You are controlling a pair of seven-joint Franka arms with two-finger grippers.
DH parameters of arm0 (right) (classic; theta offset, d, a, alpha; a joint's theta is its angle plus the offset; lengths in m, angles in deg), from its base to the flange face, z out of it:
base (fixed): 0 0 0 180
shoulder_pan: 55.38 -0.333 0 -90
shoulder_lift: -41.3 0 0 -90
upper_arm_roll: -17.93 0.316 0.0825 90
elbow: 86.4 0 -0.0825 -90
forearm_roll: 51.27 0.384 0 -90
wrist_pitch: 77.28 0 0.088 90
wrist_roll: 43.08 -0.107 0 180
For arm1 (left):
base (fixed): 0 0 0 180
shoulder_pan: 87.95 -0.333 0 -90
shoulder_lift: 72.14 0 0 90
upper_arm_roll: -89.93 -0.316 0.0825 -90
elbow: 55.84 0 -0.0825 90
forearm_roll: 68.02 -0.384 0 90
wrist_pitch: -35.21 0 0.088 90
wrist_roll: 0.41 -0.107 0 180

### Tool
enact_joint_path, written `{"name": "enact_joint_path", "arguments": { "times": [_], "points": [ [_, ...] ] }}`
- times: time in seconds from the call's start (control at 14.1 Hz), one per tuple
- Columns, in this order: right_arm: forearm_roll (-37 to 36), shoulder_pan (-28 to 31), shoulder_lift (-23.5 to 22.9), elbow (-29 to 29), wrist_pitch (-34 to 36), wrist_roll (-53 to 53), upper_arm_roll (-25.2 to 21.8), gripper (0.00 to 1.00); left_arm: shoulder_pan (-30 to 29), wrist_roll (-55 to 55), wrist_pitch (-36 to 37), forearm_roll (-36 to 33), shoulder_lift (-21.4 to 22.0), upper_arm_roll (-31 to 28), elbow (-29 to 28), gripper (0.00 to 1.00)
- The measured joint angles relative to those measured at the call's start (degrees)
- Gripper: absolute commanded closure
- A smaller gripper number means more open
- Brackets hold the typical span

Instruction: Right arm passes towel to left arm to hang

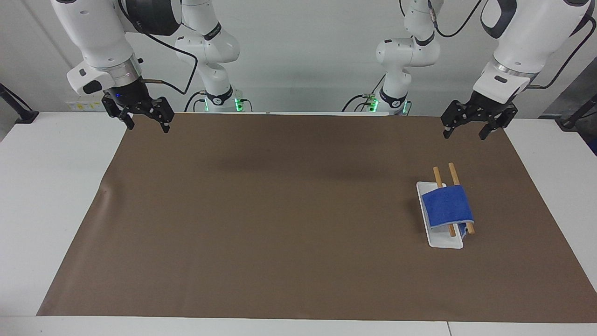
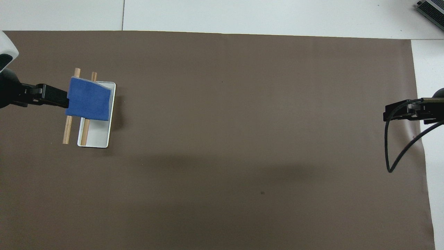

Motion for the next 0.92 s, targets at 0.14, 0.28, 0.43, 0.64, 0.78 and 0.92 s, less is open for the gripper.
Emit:
{"name": "enact_joint_path", "arguments": {
  "times": [0.14,0.28,0.43,0.64,0.78,0.92],
  "points": [
    [0.00,0.00,0.00,0.00,0.00,0.00,0.00,0.00,0.00,-0.58,2.95,0.00,0.34,0.00,0.01,0.00],
    [0.00,0.00,0.00,0.00,0.00,0.00,0.00,0.00,0.00,-0.72,4.47,-0.03,0.38,-0.04,0.01,0.00],
    [0.00,0.00,0.00,0.00,0.00,0.00,0.00,0.00,0.00,-0.78,4.74,-0.04,0.38,-0.06,0.01,0.00],
    [0.00,0.00,0.00,0.00,0.00,0.00,0.00,0.00,0.00,-0.85,4.77,-0.89,0.38,-0.03,0.01,0.00],
    [0.00,0.00,0.00,0.00,0.00,0.00,0.00,0.00,-0.01,-0.86,4.77,-1.17,0.38,-0.08,0.01,0.00],
    [0.00,0.00,0.00,0.00,0.00,0.00,0.00,0.00,-0.03,-0.86,4.79,-1.19,0.38,-0.25,0.01,0.00]
  ]
}}
